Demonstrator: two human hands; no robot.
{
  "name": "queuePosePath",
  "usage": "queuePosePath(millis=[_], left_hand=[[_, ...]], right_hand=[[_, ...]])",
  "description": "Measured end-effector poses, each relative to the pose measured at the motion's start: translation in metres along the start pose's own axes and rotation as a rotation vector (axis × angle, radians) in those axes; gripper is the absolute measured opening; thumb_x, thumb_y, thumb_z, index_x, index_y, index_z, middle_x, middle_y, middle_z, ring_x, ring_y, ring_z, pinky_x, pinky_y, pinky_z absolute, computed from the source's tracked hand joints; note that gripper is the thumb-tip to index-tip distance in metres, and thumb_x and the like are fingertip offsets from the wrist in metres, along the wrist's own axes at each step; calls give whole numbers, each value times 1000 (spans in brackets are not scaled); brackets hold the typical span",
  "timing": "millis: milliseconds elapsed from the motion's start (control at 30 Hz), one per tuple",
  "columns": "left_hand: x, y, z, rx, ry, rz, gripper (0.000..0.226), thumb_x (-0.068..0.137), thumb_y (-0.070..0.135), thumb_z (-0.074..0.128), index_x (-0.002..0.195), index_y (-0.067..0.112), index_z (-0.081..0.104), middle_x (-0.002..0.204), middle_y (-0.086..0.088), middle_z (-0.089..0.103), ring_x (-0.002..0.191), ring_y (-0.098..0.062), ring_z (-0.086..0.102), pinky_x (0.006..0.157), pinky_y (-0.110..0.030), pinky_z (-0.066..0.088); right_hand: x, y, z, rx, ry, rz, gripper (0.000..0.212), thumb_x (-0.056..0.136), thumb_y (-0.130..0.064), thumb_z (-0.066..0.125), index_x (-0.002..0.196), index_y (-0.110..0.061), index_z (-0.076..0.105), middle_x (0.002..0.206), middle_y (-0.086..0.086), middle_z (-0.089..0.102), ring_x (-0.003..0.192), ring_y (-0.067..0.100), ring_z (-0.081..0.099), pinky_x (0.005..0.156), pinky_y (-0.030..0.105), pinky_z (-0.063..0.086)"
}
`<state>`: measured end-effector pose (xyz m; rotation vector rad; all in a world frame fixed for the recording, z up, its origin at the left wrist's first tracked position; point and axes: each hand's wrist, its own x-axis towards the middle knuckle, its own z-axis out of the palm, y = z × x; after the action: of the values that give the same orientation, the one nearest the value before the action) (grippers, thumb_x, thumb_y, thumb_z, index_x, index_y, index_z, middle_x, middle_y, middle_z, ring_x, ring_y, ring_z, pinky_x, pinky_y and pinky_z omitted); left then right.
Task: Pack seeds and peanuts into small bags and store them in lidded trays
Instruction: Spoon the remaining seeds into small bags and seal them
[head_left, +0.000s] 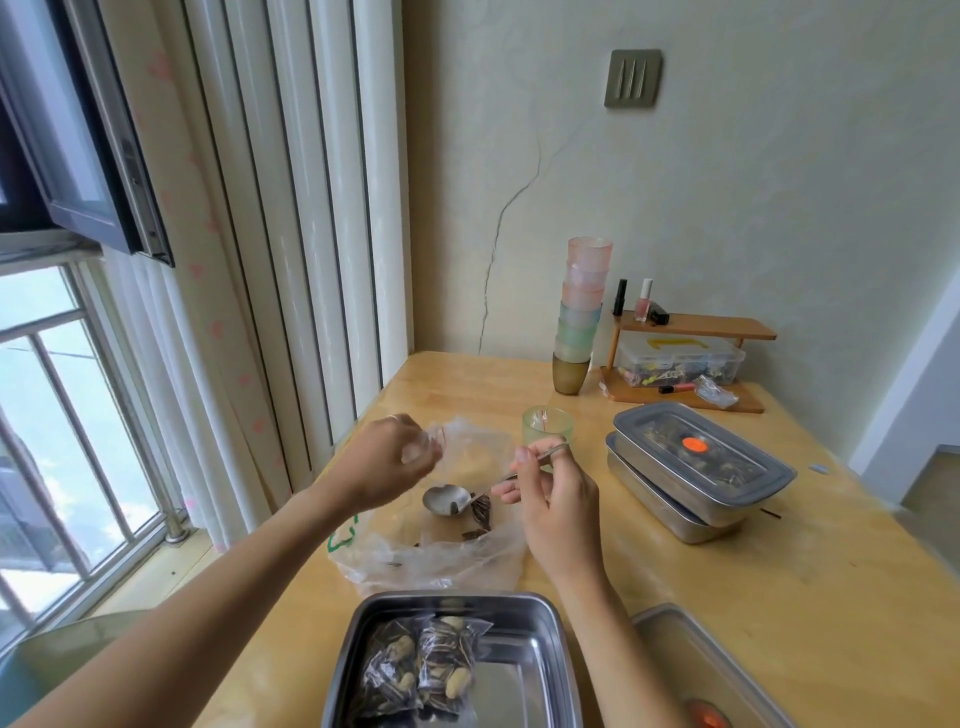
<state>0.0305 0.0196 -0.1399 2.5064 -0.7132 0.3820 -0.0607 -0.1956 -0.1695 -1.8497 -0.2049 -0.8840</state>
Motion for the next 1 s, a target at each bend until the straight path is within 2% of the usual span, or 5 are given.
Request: queuePosePath(millis=[167,333,533,800,1000], left_hand=[[2,-9,4,14,49,-108,54,95,60,45,77,17,73,88,4,66,88,-13,60,79,-39,51],[-10,-10,7,238,178,-175,24,95,43,63,110,28,75,138,0,48,137,-25,36,108,-48,34],[-32,-11,4,398,-35,129,22,89,47,70,107,36,70,117,15,64,108,-8,54,101,-33,40],[-55,-13,8,383,30,-625,47,93,49,58,123,13,57,128,-20,50,117,-39,47,97,-51,48],[-48,-17,8,78,-114,-644,64,86,41,79,125,4,45,121,-12,54,106,-27,56,86,-37,56]], right_hand=[[0,1,0,-27,7,4,16,107,-18,52,93,-12,54,75,-4,71,65,7,74,63,33,60],[0,-2,-2,-63,38,-30,20,109,-15,44,93,-13,57,88,-10,65,66,7,72,62,33,57],[2,2,-3,-75,107,10,25,109,-16,42,94,-8,60,89,-7,64,64,10,70,61,29,55],[3,4,-2,-62,137,68,23,108,-10,43,93,-7,60,89,-2,65,69,13,73,59,14,50],[-1,2,-3,-62,136,89,25,108,-8,42,89,-11,58,85,-1,66,60,10,70,58,18,50]])
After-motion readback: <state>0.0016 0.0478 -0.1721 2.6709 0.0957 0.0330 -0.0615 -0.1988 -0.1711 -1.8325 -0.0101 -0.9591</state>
